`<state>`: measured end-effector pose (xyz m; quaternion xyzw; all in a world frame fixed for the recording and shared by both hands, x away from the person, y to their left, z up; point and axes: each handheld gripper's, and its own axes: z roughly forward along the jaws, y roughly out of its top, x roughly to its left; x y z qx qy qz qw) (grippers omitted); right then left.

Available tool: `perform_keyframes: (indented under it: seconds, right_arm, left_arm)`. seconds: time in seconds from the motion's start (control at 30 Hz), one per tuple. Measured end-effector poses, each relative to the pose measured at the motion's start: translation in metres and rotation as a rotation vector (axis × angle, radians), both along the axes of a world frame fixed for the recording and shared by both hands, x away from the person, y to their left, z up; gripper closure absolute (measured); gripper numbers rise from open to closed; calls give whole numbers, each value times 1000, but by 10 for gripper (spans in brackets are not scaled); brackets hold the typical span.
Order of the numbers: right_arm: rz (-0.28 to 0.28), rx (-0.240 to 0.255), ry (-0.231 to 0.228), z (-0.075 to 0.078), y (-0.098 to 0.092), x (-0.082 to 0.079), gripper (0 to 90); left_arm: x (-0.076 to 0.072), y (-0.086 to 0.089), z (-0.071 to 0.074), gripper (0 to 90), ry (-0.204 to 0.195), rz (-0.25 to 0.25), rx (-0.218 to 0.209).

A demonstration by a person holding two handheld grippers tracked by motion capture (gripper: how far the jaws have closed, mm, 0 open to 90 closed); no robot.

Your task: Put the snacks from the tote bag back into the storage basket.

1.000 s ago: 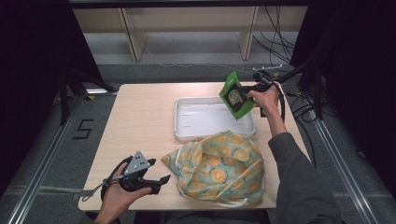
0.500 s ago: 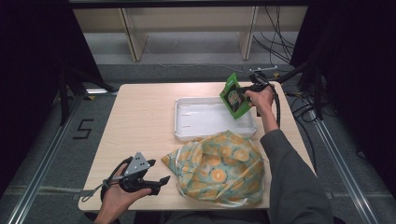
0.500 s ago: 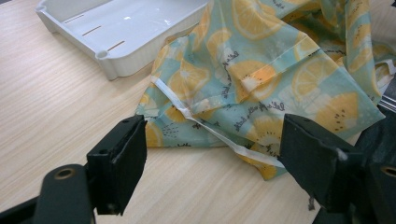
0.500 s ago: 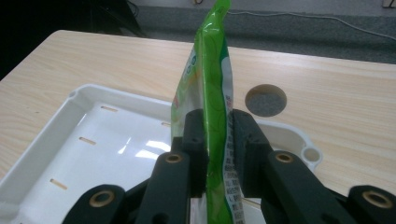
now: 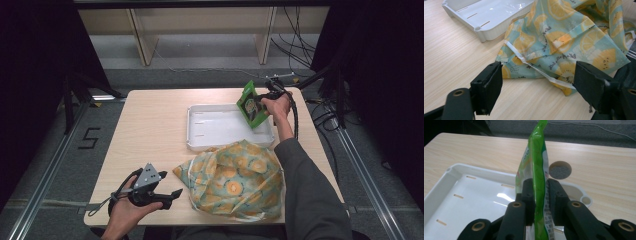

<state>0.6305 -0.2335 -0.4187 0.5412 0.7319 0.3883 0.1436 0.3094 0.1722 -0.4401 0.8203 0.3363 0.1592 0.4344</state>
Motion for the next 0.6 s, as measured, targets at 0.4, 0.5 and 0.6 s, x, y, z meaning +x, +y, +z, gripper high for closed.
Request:
perform_keyframes:
  seconds: [0.4,0.5,0.6]
  right_arm:
    - [-13,28,13,-8,1,4,769]
    - [-17,8,-14,-9,0,5,768]
    - [-28,19,-2,-10,1,4,764]
  left_arm:
    - [-1,-1,0,231,-3,-1,13]
    - [-1,-1,0,231,-2,2,12]
    - [-1,-1,1,231,-3,2,11]
